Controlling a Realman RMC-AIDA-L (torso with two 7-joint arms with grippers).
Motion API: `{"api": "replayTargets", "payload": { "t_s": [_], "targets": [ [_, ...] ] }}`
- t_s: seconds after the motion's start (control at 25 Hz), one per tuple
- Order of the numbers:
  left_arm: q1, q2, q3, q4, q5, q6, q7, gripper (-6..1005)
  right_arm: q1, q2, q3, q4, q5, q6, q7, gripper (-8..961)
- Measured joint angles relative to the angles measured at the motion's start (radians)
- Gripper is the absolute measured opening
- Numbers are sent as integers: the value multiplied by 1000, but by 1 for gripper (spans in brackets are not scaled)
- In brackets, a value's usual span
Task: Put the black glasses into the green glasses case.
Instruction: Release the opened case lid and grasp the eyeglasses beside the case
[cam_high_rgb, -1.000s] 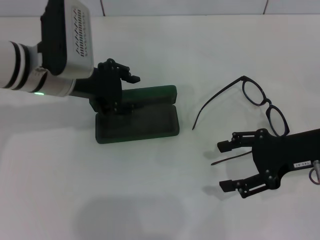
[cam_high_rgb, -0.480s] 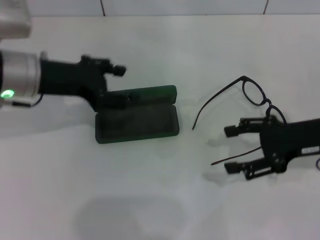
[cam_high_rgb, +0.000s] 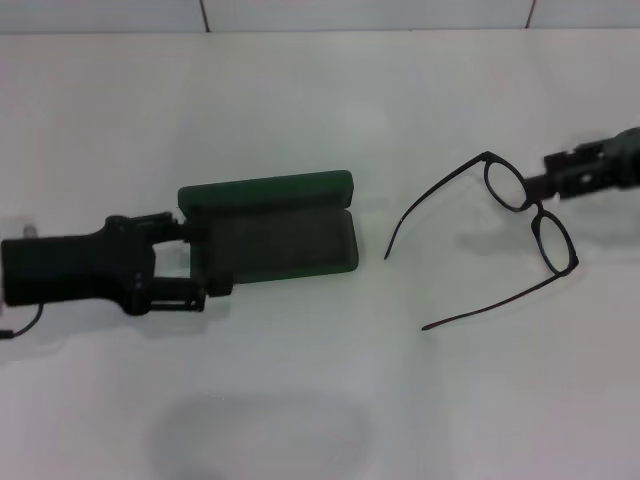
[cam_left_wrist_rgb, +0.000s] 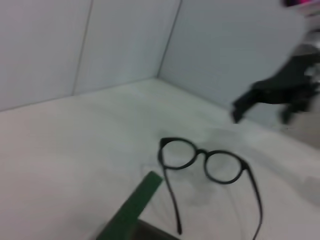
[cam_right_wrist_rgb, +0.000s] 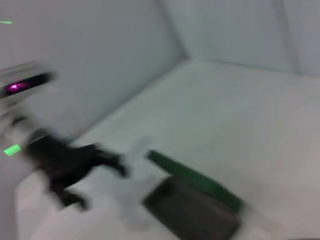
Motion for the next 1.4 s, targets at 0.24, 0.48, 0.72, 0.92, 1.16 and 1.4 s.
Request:
{"api": "replayTargets", "payload": {
  "t_s": [0.24,0.48,0.72,0.92,1.16,1.4],
  "targets": [
    [55,3,-1,-7,-18,11,101,883,164,-24,-1,30,-262,45,341,872],
    [70,3,2,-16,-10,28,142,883,365,26,-10,161,-569,83,503,869],
    [82,-1,4,-21,-7,35,192,884,434,97,-14,176,-735,130,601,868],
    [86,2,4,-21,-6,35,205,884,434,116,-57,178,-746,168,635,868],
    [91,2,0,-21,-6,36,208,883,426,128,-78,209,-748,228,644,869],
    [98,-6,-1,-21,-7,34,246,882,403,138,-108,194,-750,271,639,836]
  ]
}}
